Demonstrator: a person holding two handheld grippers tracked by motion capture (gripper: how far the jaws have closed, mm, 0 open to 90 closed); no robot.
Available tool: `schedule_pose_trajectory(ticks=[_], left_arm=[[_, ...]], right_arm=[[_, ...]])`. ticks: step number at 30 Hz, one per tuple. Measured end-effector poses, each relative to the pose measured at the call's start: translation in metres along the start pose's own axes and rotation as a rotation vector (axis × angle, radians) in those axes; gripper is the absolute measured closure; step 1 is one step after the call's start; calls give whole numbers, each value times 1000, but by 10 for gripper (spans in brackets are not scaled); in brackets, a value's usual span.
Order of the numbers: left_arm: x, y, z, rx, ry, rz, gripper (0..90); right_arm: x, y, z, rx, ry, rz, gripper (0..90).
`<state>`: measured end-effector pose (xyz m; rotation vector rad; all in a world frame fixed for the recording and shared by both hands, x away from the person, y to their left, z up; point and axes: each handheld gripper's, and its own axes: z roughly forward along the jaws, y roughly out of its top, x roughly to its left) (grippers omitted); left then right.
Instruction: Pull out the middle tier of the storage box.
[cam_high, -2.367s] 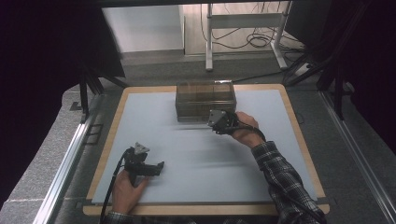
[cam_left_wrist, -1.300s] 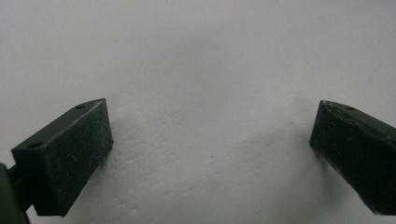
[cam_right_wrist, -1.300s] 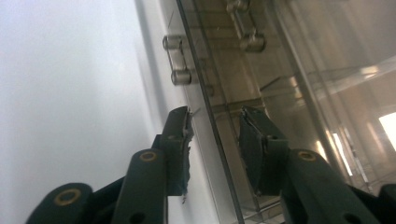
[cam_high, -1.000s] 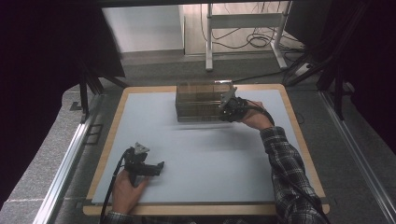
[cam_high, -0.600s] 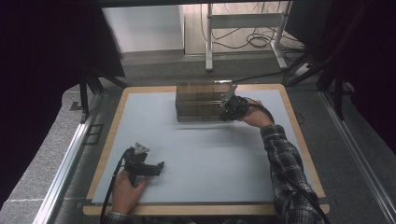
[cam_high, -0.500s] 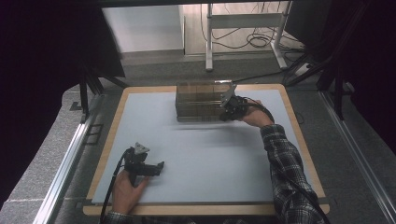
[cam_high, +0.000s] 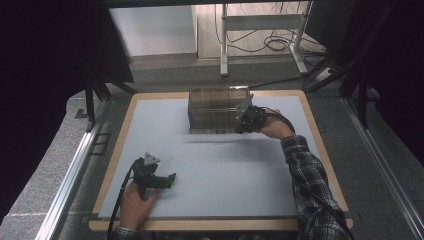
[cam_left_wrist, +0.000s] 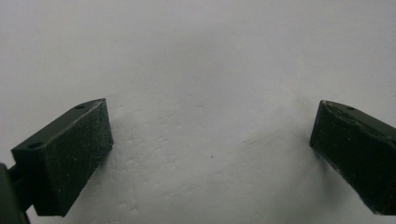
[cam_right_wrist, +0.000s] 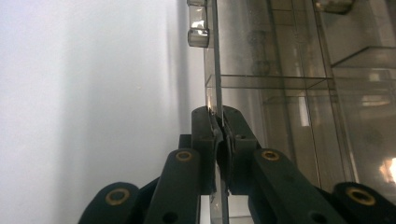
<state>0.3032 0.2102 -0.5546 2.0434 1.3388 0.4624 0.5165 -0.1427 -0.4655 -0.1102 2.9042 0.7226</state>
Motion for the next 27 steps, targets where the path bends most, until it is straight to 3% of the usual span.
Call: schedule_pose_trajectory(ticks=[27], left_arm=[[0,0,0,0,1,3,0]], right_arm=[[27,-3,-1,21,42,-78,863]])
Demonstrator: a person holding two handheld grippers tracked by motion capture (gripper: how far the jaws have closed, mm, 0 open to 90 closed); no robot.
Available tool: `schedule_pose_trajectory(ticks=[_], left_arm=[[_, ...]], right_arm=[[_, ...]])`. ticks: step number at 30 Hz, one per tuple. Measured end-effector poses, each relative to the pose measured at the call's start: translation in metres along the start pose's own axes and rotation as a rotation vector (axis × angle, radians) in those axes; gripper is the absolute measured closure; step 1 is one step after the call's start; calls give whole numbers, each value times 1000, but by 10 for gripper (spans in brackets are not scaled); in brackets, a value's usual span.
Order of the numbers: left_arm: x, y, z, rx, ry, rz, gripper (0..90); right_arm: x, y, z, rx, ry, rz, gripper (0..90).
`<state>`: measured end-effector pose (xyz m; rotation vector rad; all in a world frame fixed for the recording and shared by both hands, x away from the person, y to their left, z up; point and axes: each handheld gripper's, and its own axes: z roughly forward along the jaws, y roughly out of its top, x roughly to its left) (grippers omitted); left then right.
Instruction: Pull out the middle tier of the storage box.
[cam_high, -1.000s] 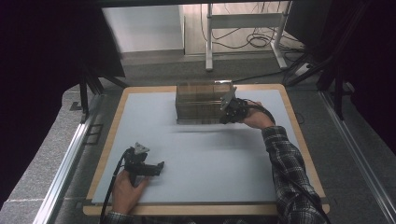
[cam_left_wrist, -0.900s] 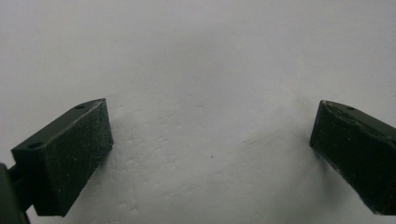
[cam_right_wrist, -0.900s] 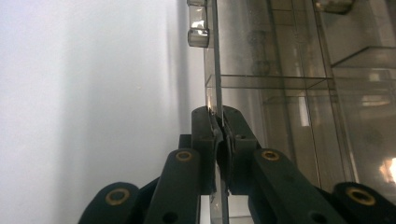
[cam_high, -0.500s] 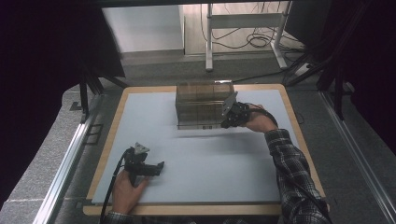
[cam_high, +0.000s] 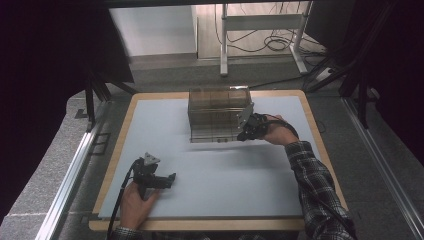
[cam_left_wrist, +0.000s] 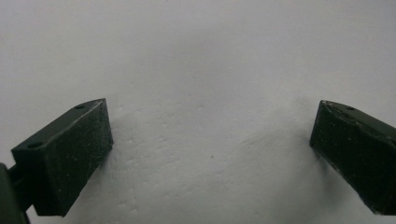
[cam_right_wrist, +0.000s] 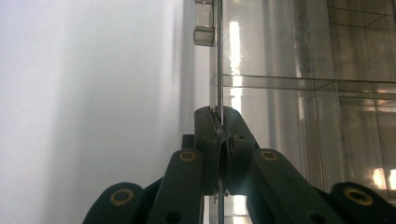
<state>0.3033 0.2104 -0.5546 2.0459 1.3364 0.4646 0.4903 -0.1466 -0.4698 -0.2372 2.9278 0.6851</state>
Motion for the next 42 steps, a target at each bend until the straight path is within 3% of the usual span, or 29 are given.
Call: schedule_pose_trajectory(ticks=[10,32,42], left_arm=[[0,0,0,0,0,1,0],[0,0,0,0,0,2,0],[0,0,0,0,0,2,0]], right_arm=[[3,-2,3,-3,-5,8,862],[10,4,-3,-67,-49,41,729],[16,9,-8,-86,-91,54,666]])
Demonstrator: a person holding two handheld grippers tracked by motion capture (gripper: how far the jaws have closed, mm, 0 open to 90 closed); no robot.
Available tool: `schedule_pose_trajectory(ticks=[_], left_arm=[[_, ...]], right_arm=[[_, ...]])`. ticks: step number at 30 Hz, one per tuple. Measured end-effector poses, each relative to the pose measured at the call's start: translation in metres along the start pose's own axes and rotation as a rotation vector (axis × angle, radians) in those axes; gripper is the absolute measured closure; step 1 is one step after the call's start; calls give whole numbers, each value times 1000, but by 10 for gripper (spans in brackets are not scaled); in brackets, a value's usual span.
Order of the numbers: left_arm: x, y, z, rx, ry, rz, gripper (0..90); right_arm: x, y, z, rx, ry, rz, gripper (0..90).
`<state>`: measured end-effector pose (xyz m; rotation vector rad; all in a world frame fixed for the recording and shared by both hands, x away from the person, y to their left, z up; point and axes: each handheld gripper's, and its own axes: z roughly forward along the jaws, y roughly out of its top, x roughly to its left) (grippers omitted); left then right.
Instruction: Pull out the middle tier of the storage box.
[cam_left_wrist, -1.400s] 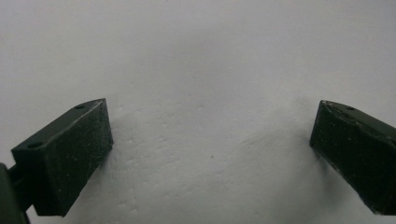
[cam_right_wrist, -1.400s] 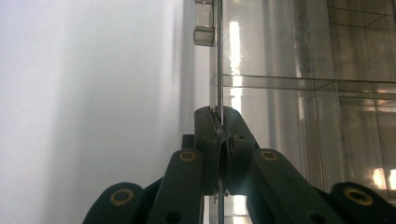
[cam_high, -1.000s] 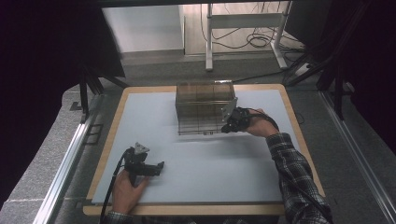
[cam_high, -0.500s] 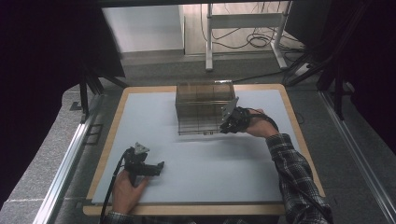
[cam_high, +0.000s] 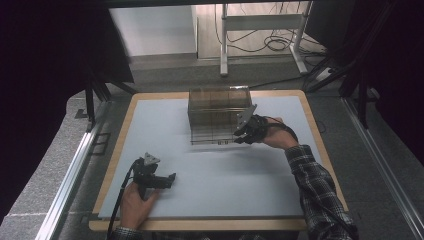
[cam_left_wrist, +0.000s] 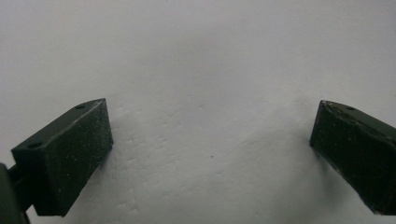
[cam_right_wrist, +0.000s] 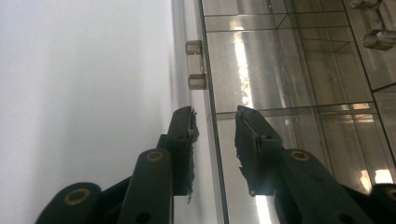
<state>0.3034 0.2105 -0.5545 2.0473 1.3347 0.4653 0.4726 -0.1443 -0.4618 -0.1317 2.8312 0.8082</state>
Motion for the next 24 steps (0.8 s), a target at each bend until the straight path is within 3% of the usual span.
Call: schedule_pose_trajectory(ticks=[12,24], left_arm=[[0,0,0,0,0,0,0],[0,0,0,0,0,0,0]], right_arm=[[8,2,-5,-18,-41,41,590],[17,0,-14,-45,-88,121,466]])
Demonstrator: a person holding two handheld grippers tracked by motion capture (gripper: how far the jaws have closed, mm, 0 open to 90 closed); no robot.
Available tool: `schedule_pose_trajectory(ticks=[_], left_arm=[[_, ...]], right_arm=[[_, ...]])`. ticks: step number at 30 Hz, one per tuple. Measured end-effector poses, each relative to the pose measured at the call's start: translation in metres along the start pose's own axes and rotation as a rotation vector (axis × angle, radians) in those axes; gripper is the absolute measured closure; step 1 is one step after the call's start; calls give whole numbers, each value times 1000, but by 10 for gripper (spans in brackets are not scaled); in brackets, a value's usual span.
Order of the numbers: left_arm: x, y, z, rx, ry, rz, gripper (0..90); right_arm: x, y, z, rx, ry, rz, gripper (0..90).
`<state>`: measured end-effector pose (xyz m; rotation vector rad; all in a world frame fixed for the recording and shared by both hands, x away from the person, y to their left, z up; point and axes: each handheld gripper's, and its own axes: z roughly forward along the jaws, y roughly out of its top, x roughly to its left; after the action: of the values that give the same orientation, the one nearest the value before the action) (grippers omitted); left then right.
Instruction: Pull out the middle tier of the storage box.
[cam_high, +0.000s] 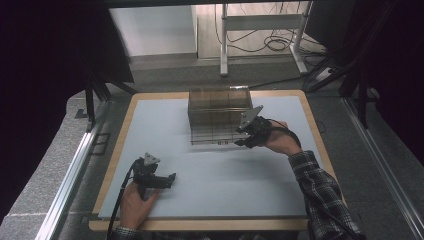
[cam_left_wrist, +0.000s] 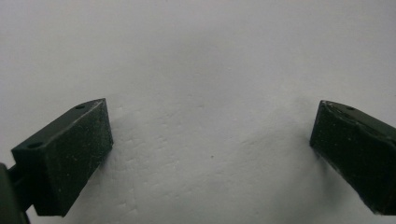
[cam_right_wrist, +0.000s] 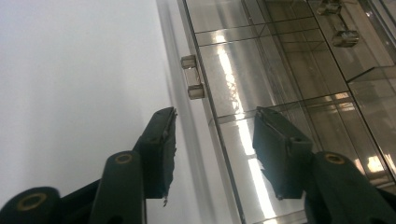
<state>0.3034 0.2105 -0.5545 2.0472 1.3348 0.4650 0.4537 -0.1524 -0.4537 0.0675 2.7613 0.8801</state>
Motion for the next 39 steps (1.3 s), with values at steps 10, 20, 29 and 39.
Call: schedule_pose_trajectory(ticks=[10,20,29,39], left_arm=[[0,0,0,0,0,0,0],[0,0,0,0,0,0,0],[0,0,0,0,0,0,0],[0,0,0,0,0,0,0]], right_arm=[[11,-6,-10,-21,-64,63,306],[28,-17,-17,-38,-113,131,200],[45,-34,-21,-53,-126,202,132],[62,-65,-20,-69,-116,293,53]])
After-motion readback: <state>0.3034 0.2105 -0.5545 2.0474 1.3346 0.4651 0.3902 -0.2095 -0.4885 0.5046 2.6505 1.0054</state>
